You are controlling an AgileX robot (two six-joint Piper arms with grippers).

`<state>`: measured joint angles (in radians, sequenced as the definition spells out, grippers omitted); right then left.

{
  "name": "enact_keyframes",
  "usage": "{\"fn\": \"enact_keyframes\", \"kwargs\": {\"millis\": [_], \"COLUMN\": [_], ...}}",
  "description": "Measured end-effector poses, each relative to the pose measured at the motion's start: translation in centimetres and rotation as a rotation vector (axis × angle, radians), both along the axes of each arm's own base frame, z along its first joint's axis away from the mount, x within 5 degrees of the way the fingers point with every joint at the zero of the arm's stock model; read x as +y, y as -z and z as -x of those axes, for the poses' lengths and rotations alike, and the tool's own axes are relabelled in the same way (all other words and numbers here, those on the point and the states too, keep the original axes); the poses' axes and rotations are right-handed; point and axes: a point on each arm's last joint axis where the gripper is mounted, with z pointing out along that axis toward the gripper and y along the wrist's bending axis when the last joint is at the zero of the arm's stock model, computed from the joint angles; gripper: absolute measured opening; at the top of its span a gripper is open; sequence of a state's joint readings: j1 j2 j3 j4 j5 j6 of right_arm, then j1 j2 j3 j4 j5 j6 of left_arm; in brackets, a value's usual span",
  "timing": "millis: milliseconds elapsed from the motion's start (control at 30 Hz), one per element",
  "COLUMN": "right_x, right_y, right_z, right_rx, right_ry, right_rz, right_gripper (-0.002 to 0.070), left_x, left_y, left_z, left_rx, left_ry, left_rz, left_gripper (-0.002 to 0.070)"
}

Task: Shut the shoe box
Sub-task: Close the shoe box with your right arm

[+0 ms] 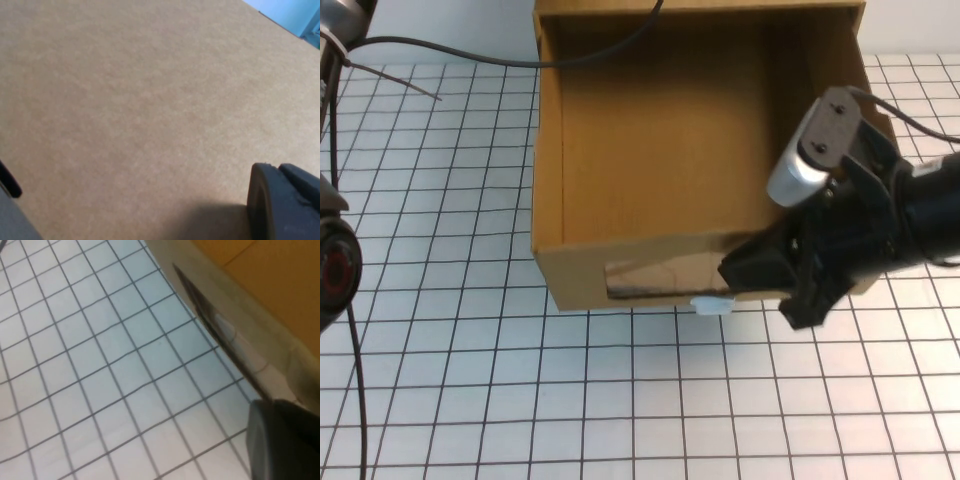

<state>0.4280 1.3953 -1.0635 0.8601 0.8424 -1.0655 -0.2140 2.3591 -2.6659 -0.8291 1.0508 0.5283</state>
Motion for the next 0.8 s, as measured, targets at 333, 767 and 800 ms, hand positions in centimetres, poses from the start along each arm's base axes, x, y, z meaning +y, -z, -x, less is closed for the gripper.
{"fn": "enact_keyframes", "kwargs": {"millis": [333, 767, 800], "right_x": [1.3, 3.4, 3.6], "right_y": [-2.2, -2.5, -2.5], "right_z": [-3.6, -9.1, -9.5], "right_rx": [-0.104, -0.163, -0.165], "right_ry": [0.007, 0.011, 0.008], "right_rz": [0.029, 0.067, 0.066], "right_gripper": [-0.0015, -0.0015, -0.0015], "left_x": [0.0, 0.6, 0.7], "left_y": [0.0, -0.1, -0.1], "left_z": [0.0, -0.2, -0.2], "left_rx": [0.0, 0.002, 0.002], "left_ry": [0.001, -0.009, -0.011], "left_rz": [0.002, 0.015, 0.015], "left_gripper": [-0.0003, -0.0002, -0.0002]}}
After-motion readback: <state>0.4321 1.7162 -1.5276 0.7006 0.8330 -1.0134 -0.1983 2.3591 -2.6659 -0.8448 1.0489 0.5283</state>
